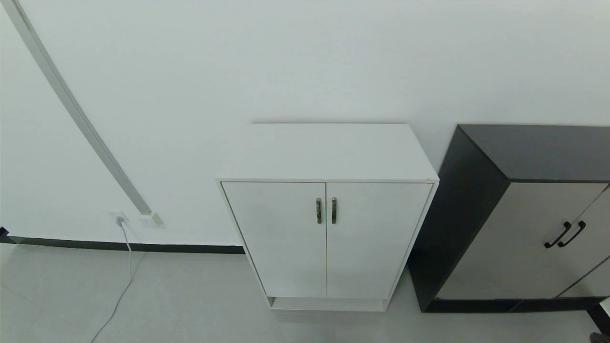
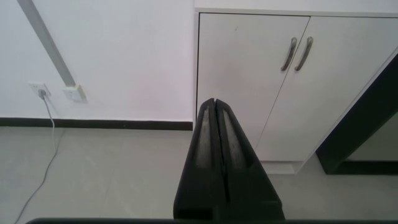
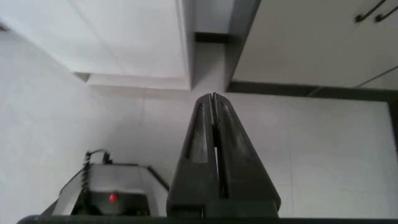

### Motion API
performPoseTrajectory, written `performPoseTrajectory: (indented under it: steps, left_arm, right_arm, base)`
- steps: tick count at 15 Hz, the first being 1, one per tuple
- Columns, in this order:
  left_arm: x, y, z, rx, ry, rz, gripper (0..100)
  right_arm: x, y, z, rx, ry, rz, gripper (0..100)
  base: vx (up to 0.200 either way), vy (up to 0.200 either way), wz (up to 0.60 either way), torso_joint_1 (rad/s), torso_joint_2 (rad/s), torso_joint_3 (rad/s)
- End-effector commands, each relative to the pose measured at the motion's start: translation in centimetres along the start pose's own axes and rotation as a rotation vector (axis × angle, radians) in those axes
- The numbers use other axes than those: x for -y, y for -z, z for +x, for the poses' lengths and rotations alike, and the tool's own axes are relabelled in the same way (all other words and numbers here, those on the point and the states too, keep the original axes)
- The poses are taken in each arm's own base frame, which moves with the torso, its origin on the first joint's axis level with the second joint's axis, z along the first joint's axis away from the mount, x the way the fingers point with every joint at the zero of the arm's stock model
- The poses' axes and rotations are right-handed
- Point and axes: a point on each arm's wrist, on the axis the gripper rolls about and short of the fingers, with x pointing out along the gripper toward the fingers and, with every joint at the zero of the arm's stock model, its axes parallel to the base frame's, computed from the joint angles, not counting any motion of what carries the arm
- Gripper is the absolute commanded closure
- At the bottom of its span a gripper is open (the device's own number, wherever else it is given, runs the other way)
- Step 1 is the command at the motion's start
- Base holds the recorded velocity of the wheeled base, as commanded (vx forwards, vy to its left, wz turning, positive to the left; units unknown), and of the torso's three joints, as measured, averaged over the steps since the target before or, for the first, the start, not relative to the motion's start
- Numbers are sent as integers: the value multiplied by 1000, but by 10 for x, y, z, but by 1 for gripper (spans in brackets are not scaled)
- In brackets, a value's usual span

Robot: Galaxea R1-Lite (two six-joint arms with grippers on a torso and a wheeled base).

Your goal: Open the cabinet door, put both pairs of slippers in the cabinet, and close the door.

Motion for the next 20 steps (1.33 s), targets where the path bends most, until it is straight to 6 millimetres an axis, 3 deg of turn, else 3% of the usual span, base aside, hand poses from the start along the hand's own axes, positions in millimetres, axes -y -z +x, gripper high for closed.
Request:
performPoseTrajectory:
  steps: [1, 10, 14, 20]
  left_arm:
    - [0, 0, 0, -1, 0, 0, 100]
    - [0, 0, 0, -1, 0, 0, 100]
    - [0, 0, 0, -1, 0, 0, 100]
    - [0, 0, 0, -1, 0, 0, 100]
  right_arm:
    - [0, 10, -18, 68, -14, 3, 100]
    - [-1, 35, -35, 95, -50, 3, 100]
    - [-1, 43, -41, 151, -147, -20, 100]
    - [-2, 46, -48, 252, -45, 8, 100]
  base:
    - [0, 0, 0, 0, 0, 0]
    - [0, 0, 0, 0, 0, 0]
    - [0, 0, 0, 0, 0, 0]
    - [0, 0, 0, 0, 0, 0]
